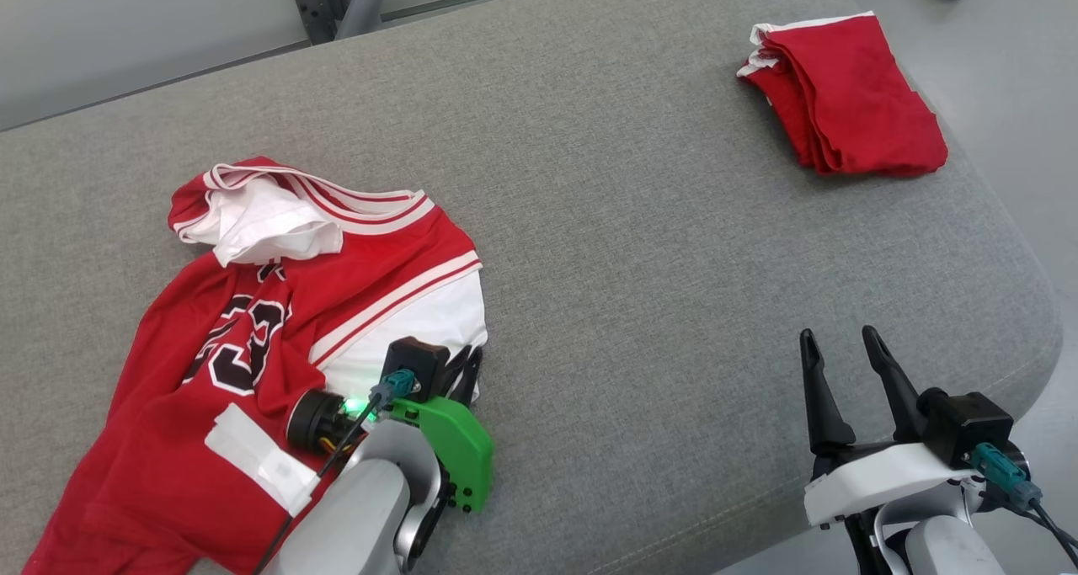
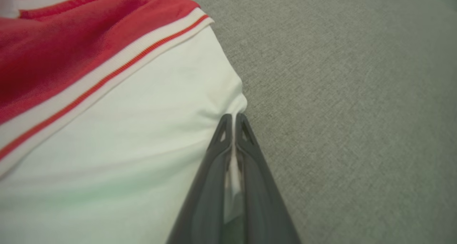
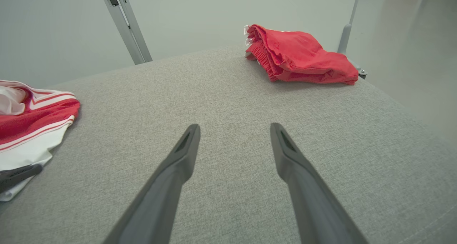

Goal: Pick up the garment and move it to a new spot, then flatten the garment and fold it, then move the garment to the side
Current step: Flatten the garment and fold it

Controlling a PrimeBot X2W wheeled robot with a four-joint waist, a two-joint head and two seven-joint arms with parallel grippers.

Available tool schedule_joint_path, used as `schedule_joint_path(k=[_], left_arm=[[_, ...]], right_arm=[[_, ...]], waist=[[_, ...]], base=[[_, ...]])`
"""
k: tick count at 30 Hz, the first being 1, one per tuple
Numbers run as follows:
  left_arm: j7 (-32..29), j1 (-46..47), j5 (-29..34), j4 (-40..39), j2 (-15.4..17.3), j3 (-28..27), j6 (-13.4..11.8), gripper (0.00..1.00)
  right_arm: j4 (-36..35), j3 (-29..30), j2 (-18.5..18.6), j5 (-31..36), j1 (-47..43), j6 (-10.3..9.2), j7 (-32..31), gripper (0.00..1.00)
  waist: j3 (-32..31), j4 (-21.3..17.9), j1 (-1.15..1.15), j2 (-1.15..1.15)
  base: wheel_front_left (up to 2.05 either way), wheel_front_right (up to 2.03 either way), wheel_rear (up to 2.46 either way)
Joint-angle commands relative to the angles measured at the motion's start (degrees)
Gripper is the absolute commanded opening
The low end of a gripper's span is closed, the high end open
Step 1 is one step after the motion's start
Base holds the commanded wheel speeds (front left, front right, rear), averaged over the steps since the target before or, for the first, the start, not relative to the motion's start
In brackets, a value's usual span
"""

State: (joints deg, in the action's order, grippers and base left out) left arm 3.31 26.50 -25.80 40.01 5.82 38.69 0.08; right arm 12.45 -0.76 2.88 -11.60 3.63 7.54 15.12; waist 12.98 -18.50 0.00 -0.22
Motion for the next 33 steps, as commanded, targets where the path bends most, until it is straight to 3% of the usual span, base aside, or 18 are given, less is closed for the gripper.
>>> schedule_joint_path(k=[1,12,18,19,21,22,29,33], left_arm=[[0.56,1.38,-0.46,0.64,-0.5,0.1,0.48,0.0],[6.66,11.28,-2.79,1.04,-2.7,0.05,-0.42,0.0],[8.78,13.09,-9.96,-0.9,-2.87,4.39,-1.64,0.0],[8.87,12.85,-11.32,-1.09,-2.85,5.42,-1.88,0.04],[8.86,12.65,-12.87,-1.13,-2.83,7.78,-2.34,0.87],[8.75,12.37,-14.3,-1.53,-2.84,8.61,-2.28,1.0],[10.93,11.26,-14.79,-6.21,-2.73,12.75,-3.35,1.0],[11.72,8.38,-12.76,-11.57,0.4,11.24,-5.79,1.0]], right_arm=[[0.07,-0.23,0.02,-0.41,0.28,-0.11,0.03,1.0],[0.74,-2.57,0.03,-0.23,1.22,-0.1,0.03,1.0],[1.83,-2.11,0.02,-0.66,1.45,-0.1,0.03,1.0],[2.01,-2.23,0.01,-0.77,1.5,-0.11,0.03,1.0],[2.2,-2.08,0.03,-0.99,1.71,-0.11,0.03,1.0],[2.28,-1.74,0.06,-1.03,1.63,-0.11,0.03,1.0],[1.71,0.24,0.06,0.25,0.62,-0.11,0.03,1.0],[-0.62,1.95,0.05,1.65,0.31,-0.11,0.03,1.0]], waist=[[-0.26,-0.03,0.0,0.22],[-0.47,-2.37,0.0,0.22],[0.64,-3.3,0.0,0.22],[0.78,-3.34,0.0,0.22],[1.0,-3.19,0.0,0.22],[1.01,-2.92,0.0,0.22],[-1.12,0.97,0.0,0.22],[-3.34,3.94,0.0,0.22]], base=[[0.0,0.0,0.0],[0.0,0.0,0.0],[0.0,0.0,0.0],[0.0,0.0,0.0],[0.0,0.0,0.0],[0.0,0.0,0.0],[0.0,0.0,0.0],[0.0,0.0,0.0]])
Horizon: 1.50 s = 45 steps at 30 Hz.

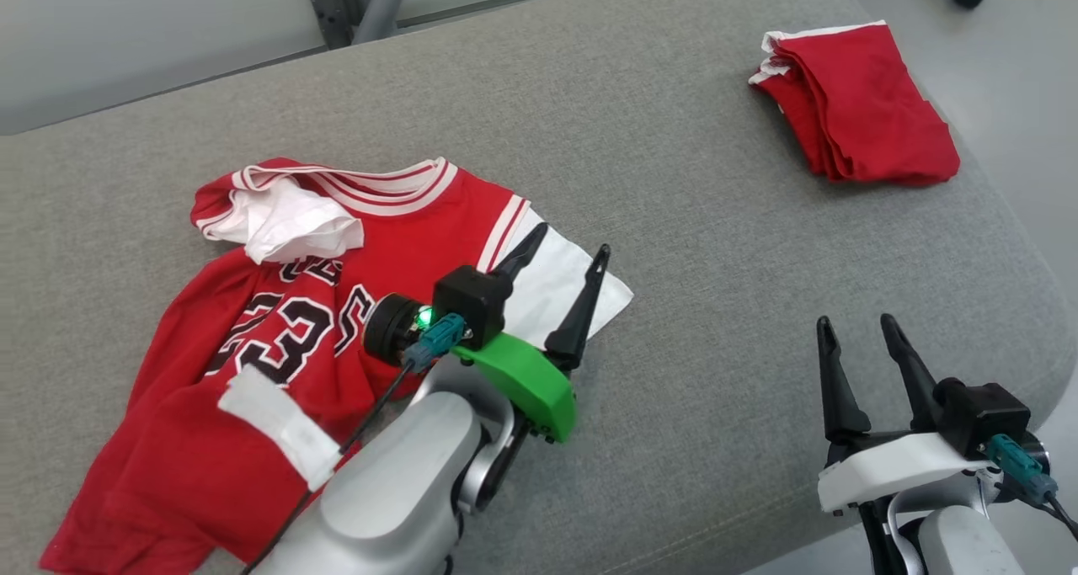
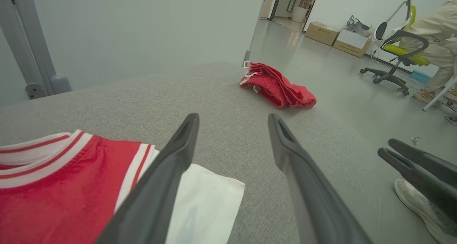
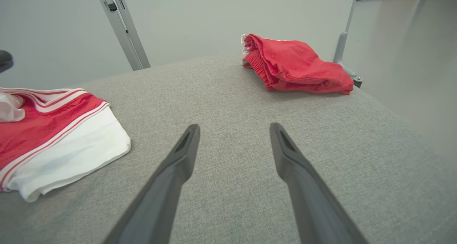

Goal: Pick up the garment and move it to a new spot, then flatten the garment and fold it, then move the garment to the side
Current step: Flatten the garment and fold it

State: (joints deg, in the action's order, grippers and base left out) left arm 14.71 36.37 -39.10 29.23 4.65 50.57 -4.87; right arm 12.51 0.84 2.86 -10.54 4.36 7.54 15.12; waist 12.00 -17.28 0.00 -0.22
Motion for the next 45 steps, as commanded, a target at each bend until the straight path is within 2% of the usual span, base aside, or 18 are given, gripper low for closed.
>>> schedule_joint_path(k=[1,4,5,8,12,14,18,22,29,32,38,45], left_arm=[[0.43,-2.49,1.34,-2.3,2.71,-1.3,-1.83,1.0],[0.49,-5.82,5.11,-7.52,6.42,-2.81,-4.94,1.0],[0.49,-5.82,5.11,-7.52,6.42,-2.81,-4.94,1.0],[0.47,-11.58,6.36,-11.91,9.71,-5.98,-7.46,1.0],[0.48,-19.34,7.12,-16.53,13.0,-11.18,-9.62,1.0],[0.47,-23.02,7.95,-18.31,14.63,-13.97,-10.43,1.0],[0.49,-30.73,8.64,-20.9,16.45,-20.89,-10.26,1.0],[0.49,-37.57,9.11,-22.81,15.88,-28.27,-7.57,1.0],[0.49,-45.07,11.23,-21.86,12.53,-38.13,3.24,1.0],[0.5,-46.94,13.55,-21.07,10.84,-41.21,6.49,1.0],[0.5,-48.59,17.38,-20.3,6.97,-46.16,9.85,1.0],[0.5,-48.88,20.54,-20.44,4.13,-48.68,11.73,1.0]], right_arm=[[-1.28,0.52,0.07,1.15,-0.42,-0.11,0.03,1.0],[-3.21,1.73,0.08,3.23,-0.8,-0.11,0.03,1.0],[-3.21,1.73,0.08,3.23,-0.8,-0.11,0.03,1.0],[-4.59,2.14,0.07,5.5,-1.58,-0.11,0.03,1.0],[-5.46,2.66,0.07,7.68,-2.39,-0.11,0.03,1.0],[-5.63,2.91,0.07,8.29,-2.56,-0.11,0.03,1.0],[-5.0,2.55,0.07,8.98,-3.37,-0.11,0.03,1.0],[-4.01,2.61,0.08,8.74,-4.43,-0.11,0.03,1.0],[-1.6,3.61,0.1,8.43,-6.44,-0.11,0.03,1.0],[-0.6,4.26,0.11,8.53,-6.91,-0.11,0.03,1.0],[0.23,4.66,0.09,8.09,-7.1,-0.11,0.03,1.0],[0.4,4.15,0.09,8.15,-6.76,-0.11,0.03,1.0]], waist=[[-2.85,3.34,0.0,0.22],[-5.23,5.88,0.0,0.22],[-5.23,5.88,0.0,0.22],[-7.89,8.2,0.0,0.22],[-10.69,11.07,0.0,0.22],[-11.37,12.34,0.0,0.22],[-12.33,14.49,0.0,0.22],[-12.87,16.21,0.0,0.22],[-13.39,18.05,0.0,0.22],[-13.82,18.24,0.0,0.22],[-14.02,18.22,0.0,0.22],[-13.82,17.92,0.0,0.22]], base=[[0.0,0.0,0.0],[0.0,0.0,0.0],[0.0,0.0,0.0],[0.0,0.0,0.0],[0.0,0.0,0.0],[0.0,0.0,0.0],[0.0,0.0,0.0],[0.0,0.0,0.0],[0.0,0.0,0.0],[0.0,0.0,0.0],[0.0,0.0,0.0],[0.0,0.0,0.0]])
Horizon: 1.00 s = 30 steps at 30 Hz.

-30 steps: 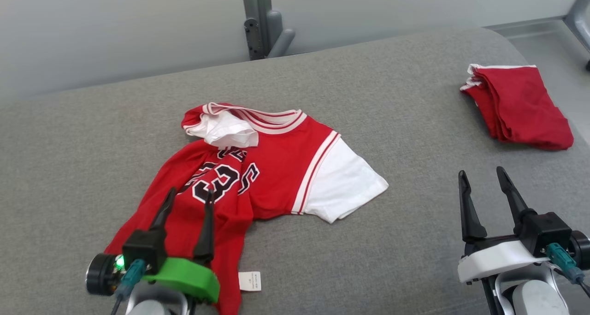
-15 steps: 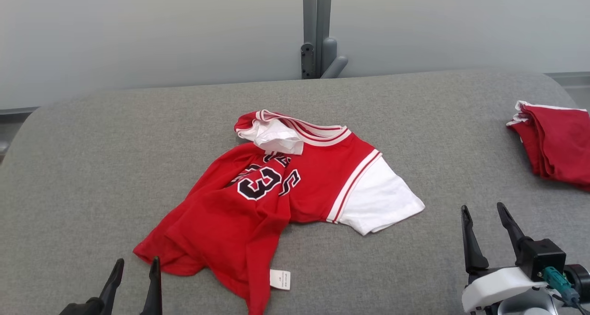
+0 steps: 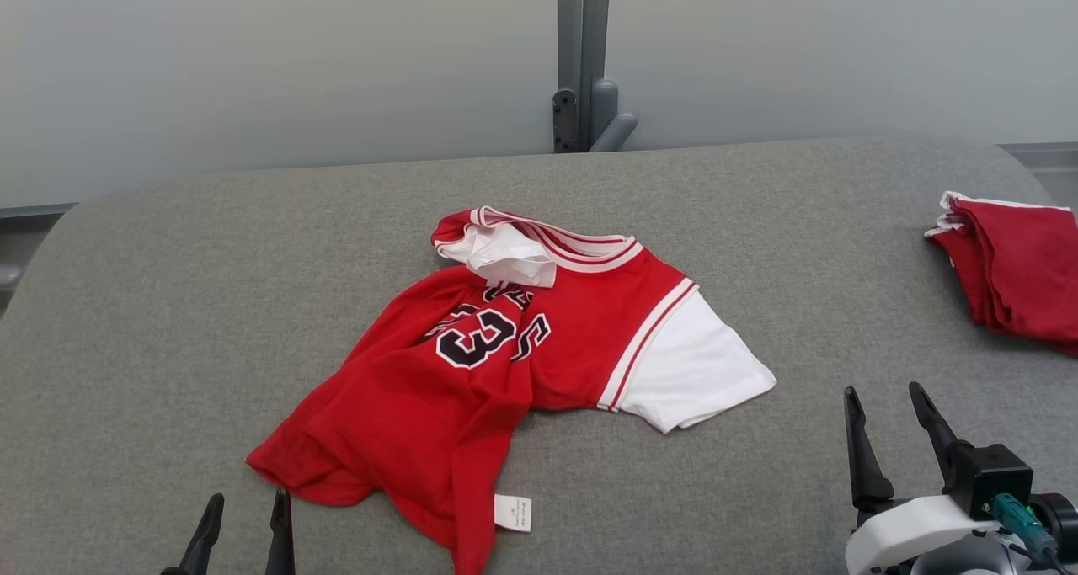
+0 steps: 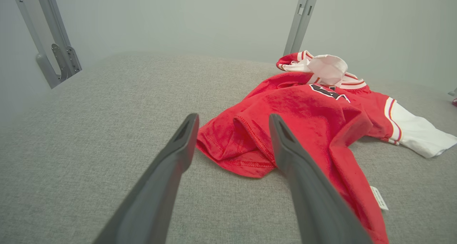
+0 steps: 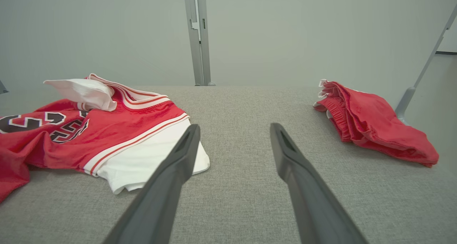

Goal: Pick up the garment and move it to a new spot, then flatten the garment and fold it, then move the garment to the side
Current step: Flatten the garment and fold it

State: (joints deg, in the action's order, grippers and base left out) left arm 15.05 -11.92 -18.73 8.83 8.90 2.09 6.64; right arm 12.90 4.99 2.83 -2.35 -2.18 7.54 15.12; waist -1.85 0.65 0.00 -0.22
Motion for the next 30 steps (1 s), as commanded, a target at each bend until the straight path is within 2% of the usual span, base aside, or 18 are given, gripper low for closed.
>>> schedule_joint_path(k=[1,10,13,16,19,22,25,30], left_arm=[[0.16,-0.46,0.44,0.01,-0.32,-0.44,0.35,1.0],[0.16,0.32,2.07,0.04,-1.67,-0.92,0.83,1.0],[0.16,1.01,2.03,-1.4,-2.06,0.61,0.89,1.0],[-0.69,1.87,0.45,-2.12,-1.59,4.94,0.91,1.0],[-6.03,2.61,-3.43,-3.99,-2.34,9.84,0.9,1.0],[-13.84,3.19,-8.74,-6.85,-2.36,14.4,0.88,1.0],[-19.37,3.53,-10.32,-8.56,-1.82,16.62,0.8,1.0],[-23.83,3.87,-9.82,-8.81,-1.55,19.0,0.38,1.0]], right_arm=[[0.01,-0.02,0.12,-0.01,-0.21,-0.11,0.03,1.0],[-0.15,-0.66,0.1,-0.62,0.14,-0.11,0.03,1.0],[-2.2,-0.89,0.6,-1.23,2.38,-0.11,0.03,1.0],[-1.15,-1.81,1.96,-2.19,4.76,-0.11,0.03,1.0],[2.71,-6.85,5.37,-3.42,10.02,-0.1,-2.17,1.0],[6.71,-11.2,8.43,-5.35,15.45,-0.11,-7.68,1.0],[10.51,-14.36,10.29,-7.26,20.45,-0.11,-11.73,1.0],[16.33,-18.17,12.02,-9.15,25.23,-0.11,-13.09,1.0]], waist=[[0.07,-0.03,0.0,0.22],[0.31,-0.3,0.0,0.22],[0.87,-0.53,0.0,0.22],[1.74,-0.65,0.0,0.22],[3.48,-0.8,0.0,0.22],[6.12,-0.67,0.0,0.22],[8.53,-0.1,0.0,0.22],[11.28,1.22,0.0,0.22]], base=[[0.0,0.0,0.0],[0.0,0.0,0.0],[0.0,0.0,0.0],[0.0,0.0,0.0],[0.0,0.0,0.0],[0.0,0.0,0.0],[0.0,0.0,0.0],[0.0,0.0,0.0]])
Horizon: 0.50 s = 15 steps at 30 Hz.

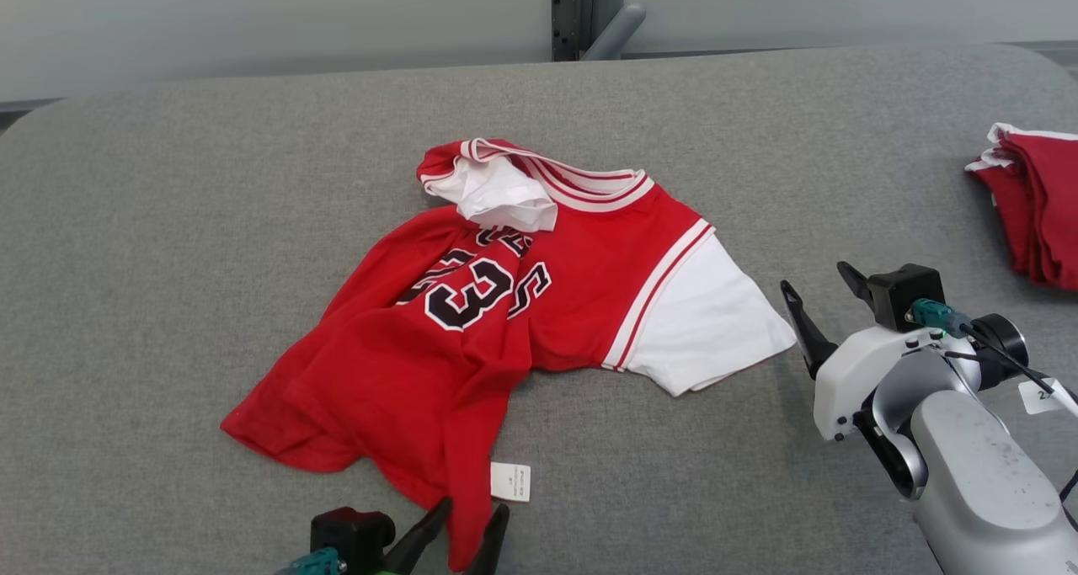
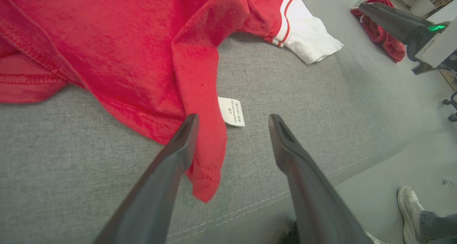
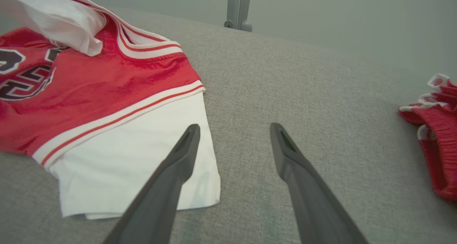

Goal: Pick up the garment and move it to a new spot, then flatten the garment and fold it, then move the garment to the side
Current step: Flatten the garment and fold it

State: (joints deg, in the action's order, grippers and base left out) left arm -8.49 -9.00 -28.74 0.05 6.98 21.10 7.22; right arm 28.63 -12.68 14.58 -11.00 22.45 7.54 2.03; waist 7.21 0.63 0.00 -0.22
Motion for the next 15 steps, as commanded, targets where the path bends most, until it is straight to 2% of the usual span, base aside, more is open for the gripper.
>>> schedule_joint_path(k=[1,6,15], left_arm=[[-0.87,1.01,0.09,-0.01,0.21,0.62,-0.18,1.0],[-2.21,1.65,0.66,0.78,0.41,1.32,-1.13,1.0],[-4.69,3.44,1.1,1.3,1.55,2.7,-0.87,1.0]], right_arm=[[1.7,-0.9,0.35,-1.05,1.27,-0.11,0.11,1.0],[5.7,-4.14,-0.17,-3.38,3.3,-0.11,0.86,1.0],[12.31,-7.51,0.13,-5.81,6.56,-0.11,-0.8,1.0]], waist=[[2.62,1.48,0.0,0.22],[4.31,2.22,0.0,0.22],[6.95,2.63,0.0,0.22]], base=[[0.0,0.0,0.0],[0.0,0.0,0.0],[0.0,0.0,0.0]])
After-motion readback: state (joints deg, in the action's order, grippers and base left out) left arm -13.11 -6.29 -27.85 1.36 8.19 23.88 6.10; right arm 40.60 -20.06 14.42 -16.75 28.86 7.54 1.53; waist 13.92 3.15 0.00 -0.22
